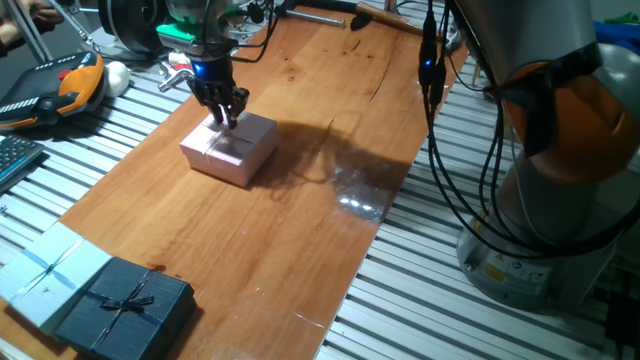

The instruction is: Cover the box

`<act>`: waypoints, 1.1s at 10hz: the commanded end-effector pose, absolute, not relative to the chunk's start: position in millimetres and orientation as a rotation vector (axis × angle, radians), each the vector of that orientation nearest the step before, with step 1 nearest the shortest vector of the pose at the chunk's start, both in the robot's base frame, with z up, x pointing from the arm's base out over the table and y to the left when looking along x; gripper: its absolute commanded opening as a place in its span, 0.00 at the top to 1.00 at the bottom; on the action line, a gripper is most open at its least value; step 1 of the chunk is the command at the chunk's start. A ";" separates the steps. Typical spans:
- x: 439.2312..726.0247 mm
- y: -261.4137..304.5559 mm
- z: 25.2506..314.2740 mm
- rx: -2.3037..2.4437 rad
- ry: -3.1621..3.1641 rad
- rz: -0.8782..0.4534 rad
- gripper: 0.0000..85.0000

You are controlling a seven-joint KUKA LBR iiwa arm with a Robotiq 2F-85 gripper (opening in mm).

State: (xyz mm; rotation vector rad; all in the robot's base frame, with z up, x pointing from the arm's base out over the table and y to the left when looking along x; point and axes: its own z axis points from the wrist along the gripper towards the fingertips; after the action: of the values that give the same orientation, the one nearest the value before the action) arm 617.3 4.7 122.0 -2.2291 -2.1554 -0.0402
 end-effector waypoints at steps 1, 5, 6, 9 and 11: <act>615.8 5.8 126.4 -2.226 -2.167 -0.047 0.40; 606.6 9.1 144.3 -2.173 -2.251 -0.058 1.00; 604.4 9.5 147.4 -2.151 -2.284 -0.072 1.00; 595.5 13.7 153.3 -2.045 -2.420 -0.066 1.00; 589.4 14.0 157.6 -1.981 -2.483 -0.070 1.00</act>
State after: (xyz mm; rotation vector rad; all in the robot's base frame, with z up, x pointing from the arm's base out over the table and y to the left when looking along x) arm 588.8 14.0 157.8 -1.9758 -2.4914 -0.0687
